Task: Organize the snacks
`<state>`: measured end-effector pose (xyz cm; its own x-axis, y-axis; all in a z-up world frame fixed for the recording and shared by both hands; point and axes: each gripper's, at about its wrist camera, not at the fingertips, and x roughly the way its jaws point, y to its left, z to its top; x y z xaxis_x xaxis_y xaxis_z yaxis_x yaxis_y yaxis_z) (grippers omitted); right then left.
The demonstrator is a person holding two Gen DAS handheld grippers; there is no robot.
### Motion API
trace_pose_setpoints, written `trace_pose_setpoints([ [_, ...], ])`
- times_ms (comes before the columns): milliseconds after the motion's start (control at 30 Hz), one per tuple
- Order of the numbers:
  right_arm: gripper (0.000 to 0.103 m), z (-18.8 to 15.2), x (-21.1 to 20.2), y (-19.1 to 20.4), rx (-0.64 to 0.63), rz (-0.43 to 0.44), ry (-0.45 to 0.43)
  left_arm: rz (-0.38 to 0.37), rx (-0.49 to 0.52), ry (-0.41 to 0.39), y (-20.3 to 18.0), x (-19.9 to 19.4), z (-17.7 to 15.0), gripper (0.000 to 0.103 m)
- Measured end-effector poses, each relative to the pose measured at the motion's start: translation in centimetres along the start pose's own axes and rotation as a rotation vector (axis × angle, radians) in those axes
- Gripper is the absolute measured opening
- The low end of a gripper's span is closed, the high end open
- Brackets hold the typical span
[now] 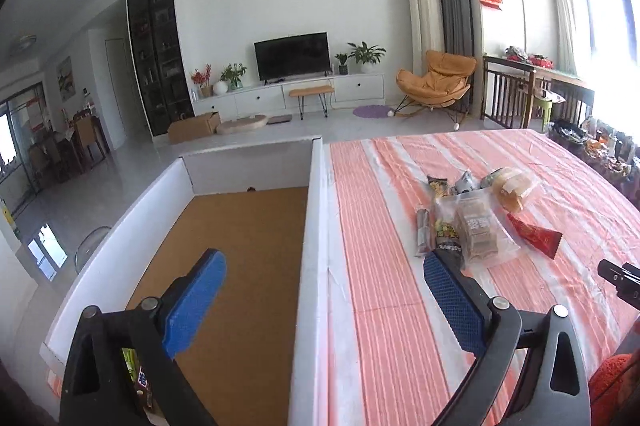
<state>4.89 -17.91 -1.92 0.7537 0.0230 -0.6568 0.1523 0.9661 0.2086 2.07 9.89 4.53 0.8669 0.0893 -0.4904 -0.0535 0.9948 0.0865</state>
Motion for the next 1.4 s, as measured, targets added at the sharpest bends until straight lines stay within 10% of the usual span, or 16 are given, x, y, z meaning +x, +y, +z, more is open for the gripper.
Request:
trace_pose_setpoints([
  [100, 0.079, 0.8, 0.5, -1.3, -0.04, -0.101, 0.013, -0.194, 0.029, 0.038, -4.2, -1.1, 0.7, 0.103],
  [267, 0.079, 1.0, 2.6, -5.9, 0.104, -0.114, 0.128, -0.435, 0.002, 0.345, -11.1, 4.1, -1.2, 0.103],
  [433, 0.079, 1.5, 3.7, -9.4, 0.094, -0.237, 0.191, -0.348, 0.065, 0.494, -15.6, 11.3, -6.2, 0.103],
  [567, 0.079, 0.6, 4.3, -12.3, 0.174, -0.242, 0.226, -0.249, 0.14, 0.438, -16.8, 13.7, -7.9, 0.103],
  [1400, 0.091, 0.1, 6.0, -11.5, 0.089, -0.281, 0.357, -0.254, 0.101, 0.427, -15.8, 14.1, -7.5, 0.103],
])
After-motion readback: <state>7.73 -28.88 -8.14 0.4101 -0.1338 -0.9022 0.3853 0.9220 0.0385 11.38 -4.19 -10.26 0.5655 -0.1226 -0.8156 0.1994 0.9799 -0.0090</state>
